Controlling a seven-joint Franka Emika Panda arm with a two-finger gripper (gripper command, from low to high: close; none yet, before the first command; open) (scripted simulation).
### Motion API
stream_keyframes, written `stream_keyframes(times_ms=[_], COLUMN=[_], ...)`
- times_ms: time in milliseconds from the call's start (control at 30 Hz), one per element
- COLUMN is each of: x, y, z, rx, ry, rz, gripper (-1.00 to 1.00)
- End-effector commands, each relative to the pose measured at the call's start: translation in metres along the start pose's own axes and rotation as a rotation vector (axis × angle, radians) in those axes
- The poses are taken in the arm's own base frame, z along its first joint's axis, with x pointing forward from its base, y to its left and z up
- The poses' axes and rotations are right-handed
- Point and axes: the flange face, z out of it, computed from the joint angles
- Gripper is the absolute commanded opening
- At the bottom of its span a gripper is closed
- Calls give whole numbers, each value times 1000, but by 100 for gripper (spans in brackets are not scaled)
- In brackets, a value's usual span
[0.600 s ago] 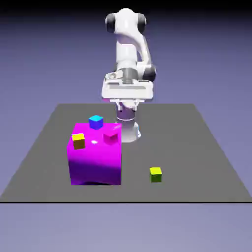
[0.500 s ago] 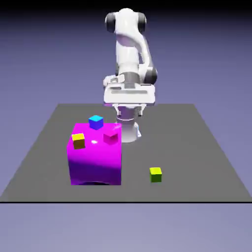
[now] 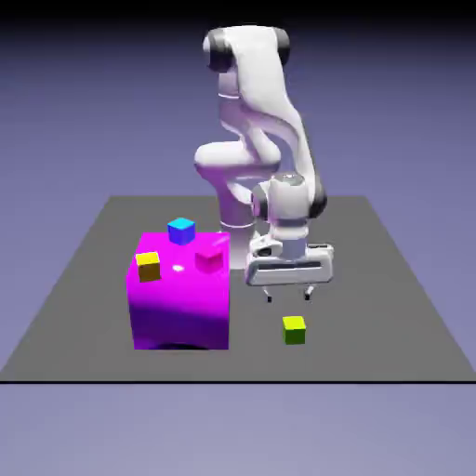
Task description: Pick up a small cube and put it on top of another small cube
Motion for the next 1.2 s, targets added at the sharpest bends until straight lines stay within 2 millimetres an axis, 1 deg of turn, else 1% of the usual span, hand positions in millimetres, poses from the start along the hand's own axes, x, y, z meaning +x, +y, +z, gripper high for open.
stream_keyframes(times_ms=[0,33,233,267,300,333,533,567,600,767,900,1033,1100,1167], x=[-5,-5,-5,-6,-6,-6,-4,-13,-14,12,30,43,53,72], y=[-1,-1,0,1,1,1,-1,-6,-7,12,34,61,82,118], z=[8,8,73,78,78,78,12,5,-3,-60,-103,-144,-164,-183], rx=[-18,-18,-18,-18,-18,-18,-18,-10,-6,-17,-38,-70,-90,-108], ry=[-14,-14,-14,-14,-14,-14,-14,-2,16,105,189,281,311,288], rz=[0,0,0,0,0,0,0,-40,-60,-22,20,76,141,289], gripper=[0,0,0,0,-100,-100,-100,-100,-100,-100,-100,-100,-100,-100])
